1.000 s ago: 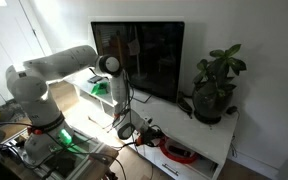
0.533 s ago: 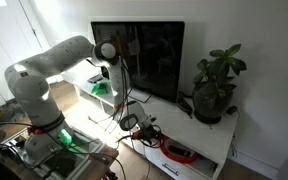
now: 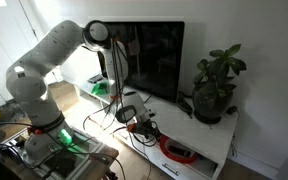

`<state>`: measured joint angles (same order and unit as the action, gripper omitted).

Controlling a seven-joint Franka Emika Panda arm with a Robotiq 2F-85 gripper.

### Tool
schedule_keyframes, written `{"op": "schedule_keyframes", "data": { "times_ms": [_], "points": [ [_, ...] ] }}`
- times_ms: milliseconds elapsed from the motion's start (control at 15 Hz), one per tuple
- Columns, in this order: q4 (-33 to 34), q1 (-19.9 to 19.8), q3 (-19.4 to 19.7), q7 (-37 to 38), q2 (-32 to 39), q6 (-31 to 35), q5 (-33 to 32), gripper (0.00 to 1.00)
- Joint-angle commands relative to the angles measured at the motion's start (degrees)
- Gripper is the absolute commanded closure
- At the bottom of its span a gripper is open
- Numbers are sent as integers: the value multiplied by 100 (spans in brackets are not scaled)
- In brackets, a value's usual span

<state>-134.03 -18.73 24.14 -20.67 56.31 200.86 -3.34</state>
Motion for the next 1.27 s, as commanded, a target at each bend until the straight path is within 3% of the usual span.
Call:
{"op": "schedule_keyframes", "data": {
  "times_ms": [0,333,600,800,867,1200],
  "points": [
    [-900,-404,-31,211,-1104,-124,-419,0],
    [-1663,-715,41,136,-2171,-204,-687,0],
    [-2117,-689,194,72,-2887,-237,-678,0],
    [-2347,-823,102,0,-3417,-306,-908,0],
    [-2035,-644,149,90,-2826,-86,-645,0],
    [-2238,-660,144,65,-3207,-161,-722,0]
  ]
}}
